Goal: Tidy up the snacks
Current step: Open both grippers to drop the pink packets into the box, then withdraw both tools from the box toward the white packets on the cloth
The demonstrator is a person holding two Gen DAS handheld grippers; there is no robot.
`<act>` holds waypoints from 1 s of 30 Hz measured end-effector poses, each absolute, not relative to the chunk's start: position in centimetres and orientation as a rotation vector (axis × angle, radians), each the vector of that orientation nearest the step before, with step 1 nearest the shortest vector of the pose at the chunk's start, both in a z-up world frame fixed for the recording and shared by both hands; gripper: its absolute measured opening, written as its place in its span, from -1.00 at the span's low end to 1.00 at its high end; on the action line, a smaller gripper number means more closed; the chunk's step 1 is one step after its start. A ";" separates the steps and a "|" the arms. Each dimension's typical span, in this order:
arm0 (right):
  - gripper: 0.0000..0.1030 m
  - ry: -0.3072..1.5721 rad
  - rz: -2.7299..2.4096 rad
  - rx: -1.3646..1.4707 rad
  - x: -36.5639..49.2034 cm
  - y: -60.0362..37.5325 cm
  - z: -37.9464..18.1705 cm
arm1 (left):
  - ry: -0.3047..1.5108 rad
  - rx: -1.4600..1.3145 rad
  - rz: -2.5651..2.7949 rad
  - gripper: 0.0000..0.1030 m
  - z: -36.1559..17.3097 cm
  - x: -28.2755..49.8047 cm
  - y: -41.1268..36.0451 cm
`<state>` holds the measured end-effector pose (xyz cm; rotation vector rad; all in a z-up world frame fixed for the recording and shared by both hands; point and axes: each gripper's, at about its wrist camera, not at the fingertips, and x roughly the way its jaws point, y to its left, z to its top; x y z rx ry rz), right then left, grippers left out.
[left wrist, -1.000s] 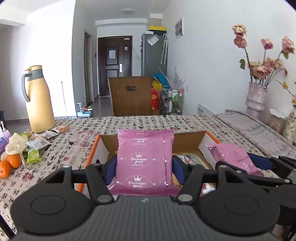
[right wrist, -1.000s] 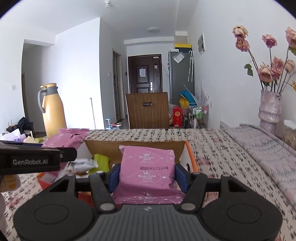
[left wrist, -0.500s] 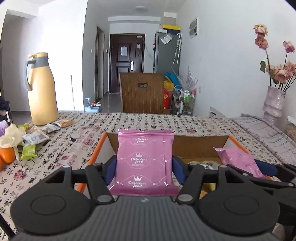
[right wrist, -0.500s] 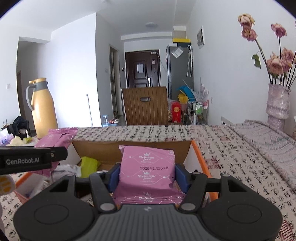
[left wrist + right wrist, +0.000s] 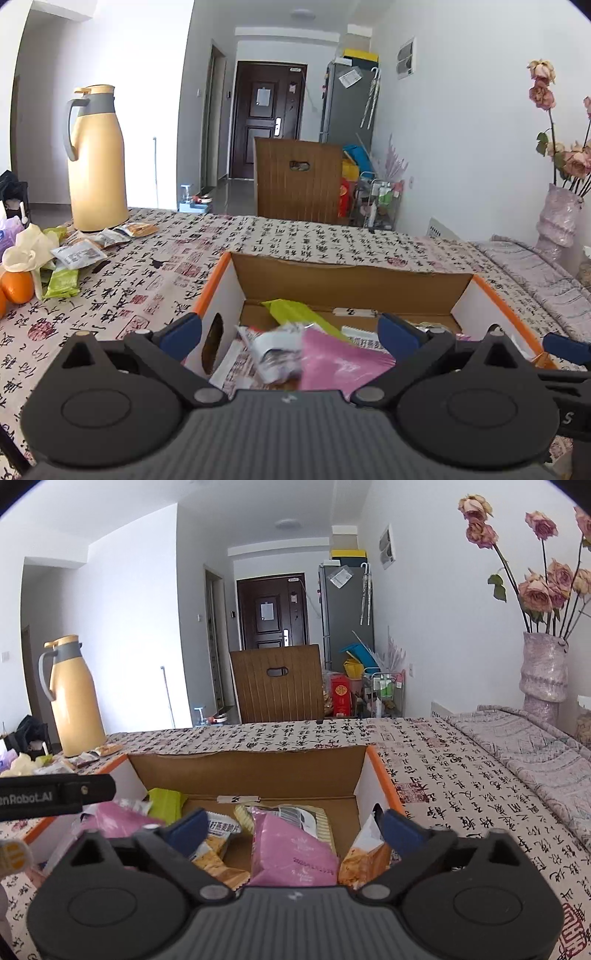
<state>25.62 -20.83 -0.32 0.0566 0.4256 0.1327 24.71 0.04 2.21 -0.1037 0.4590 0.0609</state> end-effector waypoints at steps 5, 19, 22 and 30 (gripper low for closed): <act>1.00 0.425 0.130 0.065 25.6 -21.0 -0.3 | 0.462 -0.103 0.062 1.00 2.3 24.7 0.1; 1.00 0.385 0.122 0.051 23.6 -21.1 1.4 | 0.442 -0.108 0.007 1.00 4.5 21.9 -0.2; 1.00 0.386 0.119 0.047 22.6 -21.2 1.8 | 0.443 -0.103 0.006 1.00 4.7 20.6 -0.1; 1.00 0.407 0.131 0.035 18.5 -21.4 1.7 | 0.456 -0.089 0.003 1.00 4.1 16.5 0.0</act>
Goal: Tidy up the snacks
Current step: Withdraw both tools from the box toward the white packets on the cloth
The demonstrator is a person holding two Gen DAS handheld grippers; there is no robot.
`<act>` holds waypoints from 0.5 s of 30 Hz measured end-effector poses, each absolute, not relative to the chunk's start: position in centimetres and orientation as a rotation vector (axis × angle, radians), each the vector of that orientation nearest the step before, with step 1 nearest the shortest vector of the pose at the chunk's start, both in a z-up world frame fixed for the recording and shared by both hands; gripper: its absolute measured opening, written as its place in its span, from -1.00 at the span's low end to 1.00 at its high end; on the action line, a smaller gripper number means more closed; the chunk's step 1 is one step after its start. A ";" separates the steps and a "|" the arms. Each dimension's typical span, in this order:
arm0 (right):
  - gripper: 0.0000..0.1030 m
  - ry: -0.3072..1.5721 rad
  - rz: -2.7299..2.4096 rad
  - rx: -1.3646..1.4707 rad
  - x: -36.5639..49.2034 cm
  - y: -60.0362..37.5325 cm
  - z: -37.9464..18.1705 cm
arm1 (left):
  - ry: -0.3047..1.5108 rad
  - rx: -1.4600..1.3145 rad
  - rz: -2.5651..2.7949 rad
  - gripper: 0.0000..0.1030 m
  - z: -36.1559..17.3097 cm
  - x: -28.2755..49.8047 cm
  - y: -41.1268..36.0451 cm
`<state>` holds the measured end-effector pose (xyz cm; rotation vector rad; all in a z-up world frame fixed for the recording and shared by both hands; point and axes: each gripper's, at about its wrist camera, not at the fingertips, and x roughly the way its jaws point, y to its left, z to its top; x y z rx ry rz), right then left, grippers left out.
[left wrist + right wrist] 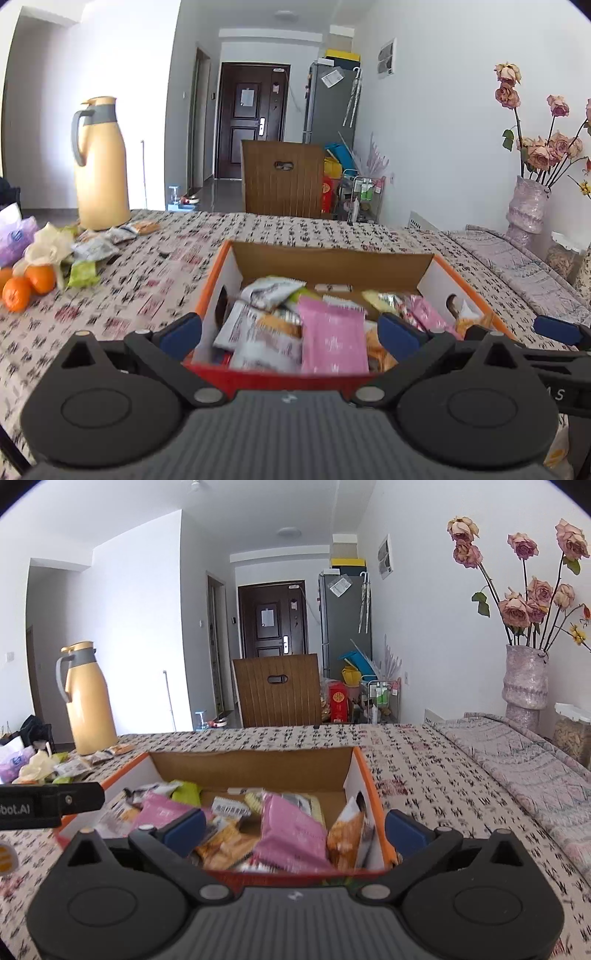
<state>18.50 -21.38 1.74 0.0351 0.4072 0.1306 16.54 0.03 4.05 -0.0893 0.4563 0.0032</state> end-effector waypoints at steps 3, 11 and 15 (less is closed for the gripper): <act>1.00 0.415 0.137 0.030 16.7 -21.4 1.5 | 0.442 -0.075 0.022 1.00 3.8 14.7 0.2; 1.00 0.461 0.173 0.026 12.0 -21.1 -0.1 | 0.452 -0.051 0.040 1.00 2.3 10.2 0.6; 1.00 0.491 0.190 0.021 10.1 -20.6 -1.1 | 0.464 -0.053 0.036 1.00 1.7 8.2 0.9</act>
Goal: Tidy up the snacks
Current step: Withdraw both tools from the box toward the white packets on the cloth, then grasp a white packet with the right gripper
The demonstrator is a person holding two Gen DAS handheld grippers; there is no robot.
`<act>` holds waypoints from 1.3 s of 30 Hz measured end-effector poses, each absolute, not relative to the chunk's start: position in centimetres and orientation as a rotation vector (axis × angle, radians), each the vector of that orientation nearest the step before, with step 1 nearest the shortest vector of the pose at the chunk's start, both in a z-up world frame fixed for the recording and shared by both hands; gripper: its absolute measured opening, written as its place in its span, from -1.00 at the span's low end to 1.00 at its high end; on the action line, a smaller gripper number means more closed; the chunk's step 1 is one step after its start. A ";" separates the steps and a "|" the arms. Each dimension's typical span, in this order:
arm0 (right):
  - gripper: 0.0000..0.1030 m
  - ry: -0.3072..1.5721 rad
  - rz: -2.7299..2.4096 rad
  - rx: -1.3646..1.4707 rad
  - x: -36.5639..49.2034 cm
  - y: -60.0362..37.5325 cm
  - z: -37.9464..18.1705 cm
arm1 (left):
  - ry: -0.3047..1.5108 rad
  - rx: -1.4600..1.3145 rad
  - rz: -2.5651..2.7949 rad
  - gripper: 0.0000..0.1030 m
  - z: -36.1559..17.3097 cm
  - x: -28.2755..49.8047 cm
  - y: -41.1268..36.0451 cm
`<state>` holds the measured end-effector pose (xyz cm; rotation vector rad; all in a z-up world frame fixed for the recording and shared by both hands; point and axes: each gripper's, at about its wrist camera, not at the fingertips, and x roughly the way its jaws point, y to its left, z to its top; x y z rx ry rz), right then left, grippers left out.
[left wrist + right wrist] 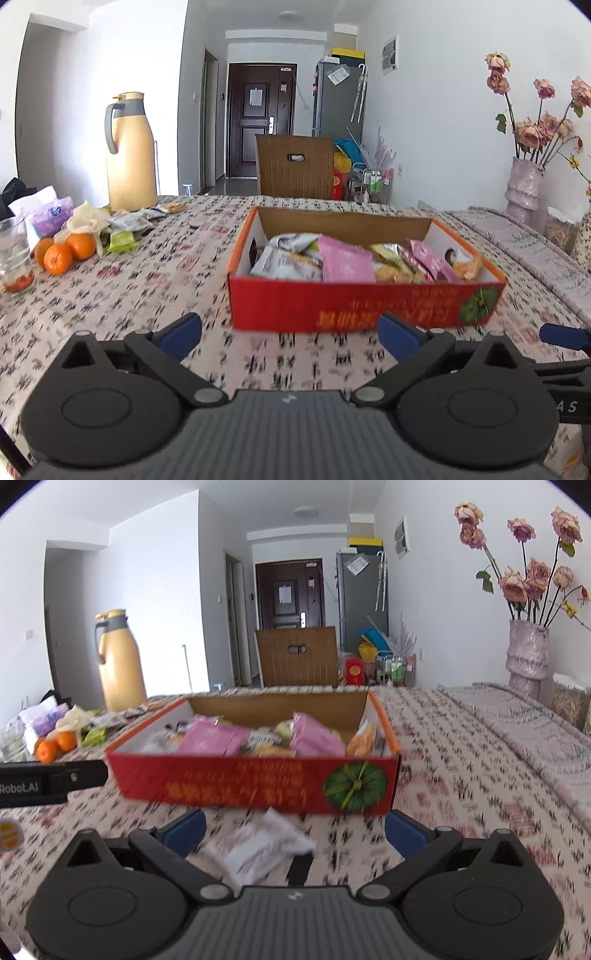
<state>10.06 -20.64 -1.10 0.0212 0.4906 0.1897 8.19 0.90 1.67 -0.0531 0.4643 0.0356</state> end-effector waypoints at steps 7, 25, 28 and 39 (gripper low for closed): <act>1.00 0.541 0.226 0.020 7.2 -19.9 -2.7 | 0.468 -0.040 0.033 1.00 0.9 5.1 1.5; 1.00 0.622 0.286 -0.035 5.9 -16.7 -4.7 | 0.522 -0.048 0.019 1.00 -1.3 3.2 2.9; 1.00 0.624 0.288 -0.051 6.5 -16.3 -4.8 | 0.524 -0.054 0.014 1.00 -1.4 3.3 3.1; 0.97 0.642 0.326 -0.091 8.5 -14.9 -5.5 | 0.514 -0.084 -0.018 1.00 -1.4 3.3 3.5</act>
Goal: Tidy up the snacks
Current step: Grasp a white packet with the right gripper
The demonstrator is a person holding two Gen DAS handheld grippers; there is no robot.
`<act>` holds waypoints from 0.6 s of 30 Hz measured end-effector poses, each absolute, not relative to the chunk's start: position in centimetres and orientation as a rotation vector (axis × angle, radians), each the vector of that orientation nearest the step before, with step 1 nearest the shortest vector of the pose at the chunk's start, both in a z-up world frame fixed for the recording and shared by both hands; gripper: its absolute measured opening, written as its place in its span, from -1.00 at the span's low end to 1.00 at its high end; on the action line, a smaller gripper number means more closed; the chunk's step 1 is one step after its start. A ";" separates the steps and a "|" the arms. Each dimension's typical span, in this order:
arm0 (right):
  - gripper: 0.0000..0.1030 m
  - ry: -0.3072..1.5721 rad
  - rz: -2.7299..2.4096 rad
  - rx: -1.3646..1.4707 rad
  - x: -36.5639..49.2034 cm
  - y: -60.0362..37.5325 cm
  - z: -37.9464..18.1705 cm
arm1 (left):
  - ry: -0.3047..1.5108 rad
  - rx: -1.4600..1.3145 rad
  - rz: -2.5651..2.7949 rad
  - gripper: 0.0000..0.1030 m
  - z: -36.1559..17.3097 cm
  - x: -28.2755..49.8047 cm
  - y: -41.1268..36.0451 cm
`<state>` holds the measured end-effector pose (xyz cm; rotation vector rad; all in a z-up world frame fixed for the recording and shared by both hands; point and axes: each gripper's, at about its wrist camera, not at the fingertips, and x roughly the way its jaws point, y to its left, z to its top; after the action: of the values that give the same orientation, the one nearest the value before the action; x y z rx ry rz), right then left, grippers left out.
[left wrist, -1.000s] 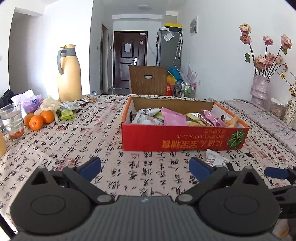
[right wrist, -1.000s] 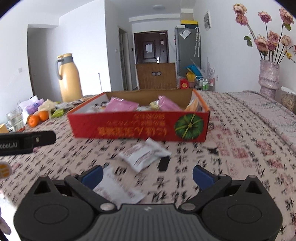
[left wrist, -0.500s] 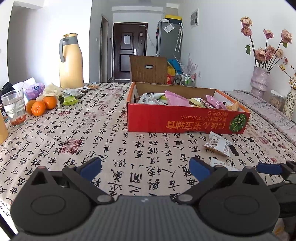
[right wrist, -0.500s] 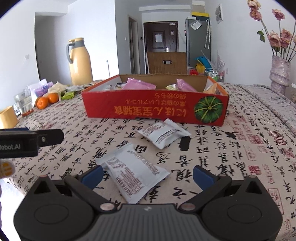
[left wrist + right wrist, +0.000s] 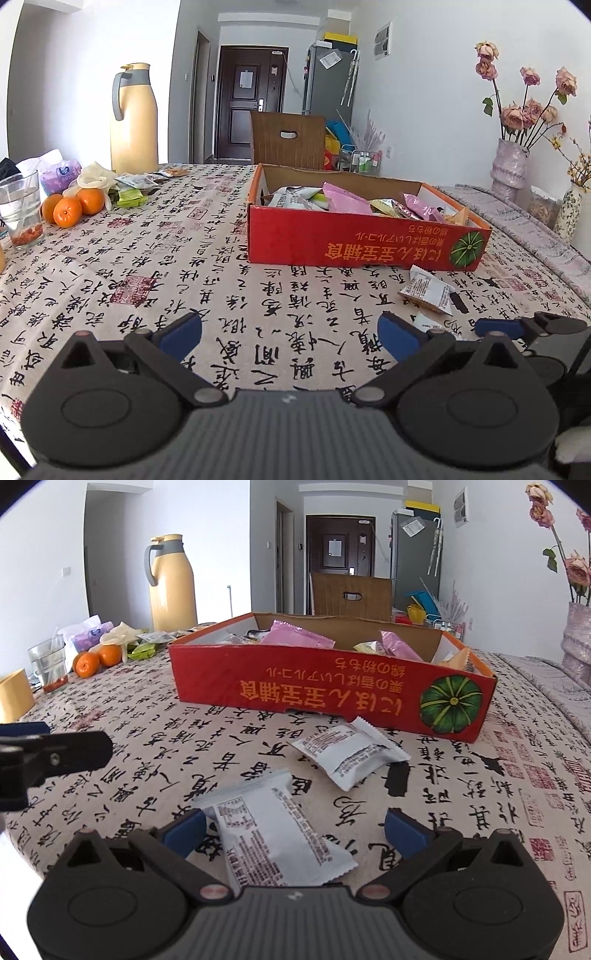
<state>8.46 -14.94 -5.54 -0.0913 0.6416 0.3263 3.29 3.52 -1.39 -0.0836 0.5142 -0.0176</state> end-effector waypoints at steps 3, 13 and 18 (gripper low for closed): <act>0.68 0.623 0.340 -0.094 8.3 -14.8 -5.5 | 0.516 -0.088 -0.014 1.00 -1.5 3.4 3.6; -0.23 0.591 0.365 -0.095 7.4 -15.0 -4.9 | 0.519 -0.079 -0.003 1.00 -1.4 3.4 3.3; -0.23 0.562 0.359 -0.078 6.7 -15.8 -4.4 | 0.520 -0.056 0.004 1.00 -1.1 3.7 2.8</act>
<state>6.72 -15.79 -4.38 -0.0775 0.5619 0.3595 3.66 2.82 -1.12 -0.0558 0.5196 0.0042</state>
